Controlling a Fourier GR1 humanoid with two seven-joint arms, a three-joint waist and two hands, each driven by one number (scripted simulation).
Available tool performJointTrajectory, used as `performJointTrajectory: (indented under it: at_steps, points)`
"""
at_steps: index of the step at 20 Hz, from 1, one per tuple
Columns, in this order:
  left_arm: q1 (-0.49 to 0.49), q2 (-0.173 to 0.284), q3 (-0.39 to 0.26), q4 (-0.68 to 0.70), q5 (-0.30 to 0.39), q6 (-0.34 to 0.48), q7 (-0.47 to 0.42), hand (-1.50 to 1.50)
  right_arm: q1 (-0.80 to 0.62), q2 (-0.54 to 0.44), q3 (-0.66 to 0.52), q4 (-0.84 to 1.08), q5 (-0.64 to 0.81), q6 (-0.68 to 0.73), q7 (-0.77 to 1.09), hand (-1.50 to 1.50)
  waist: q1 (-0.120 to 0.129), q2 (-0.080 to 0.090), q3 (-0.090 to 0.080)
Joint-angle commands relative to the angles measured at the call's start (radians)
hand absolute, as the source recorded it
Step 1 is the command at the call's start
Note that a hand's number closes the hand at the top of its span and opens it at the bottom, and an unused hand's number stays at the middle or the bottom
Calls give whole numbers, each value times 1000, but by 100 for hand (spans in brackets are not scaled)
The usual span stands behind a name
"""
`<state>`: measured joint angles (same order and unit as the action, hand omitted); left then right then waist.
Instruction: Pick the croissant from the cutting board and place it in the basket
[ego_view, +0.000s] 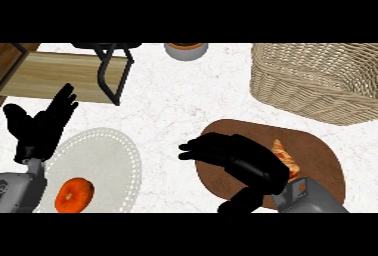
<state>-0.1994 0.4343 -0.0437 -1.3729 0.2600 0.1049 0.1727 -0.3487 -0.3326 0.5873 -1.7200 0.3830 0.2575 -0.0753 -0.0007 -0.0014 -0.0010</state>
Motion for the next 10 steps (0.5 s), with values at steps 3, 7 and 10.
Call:
performJointTrajectory:
  at_steps: [3, 7, 10]
  points:
    - [-36, -3, 14, 23, -2, 10, 32, 0, -124, 4, 52, -96, 99, 160, 421, -150, -14, -7, -3]
    - [7, 2, 11, 1, 1, -2, 22, 0, -294, -72, 65, -85, 270, 264, 599, -150, 2, -19, -6]
    - [-18, -1, 2, 7, -15, -1, 19, 0, -435, -23, 19, -66, 266, 399, 764, -150, 2, -11, -5]
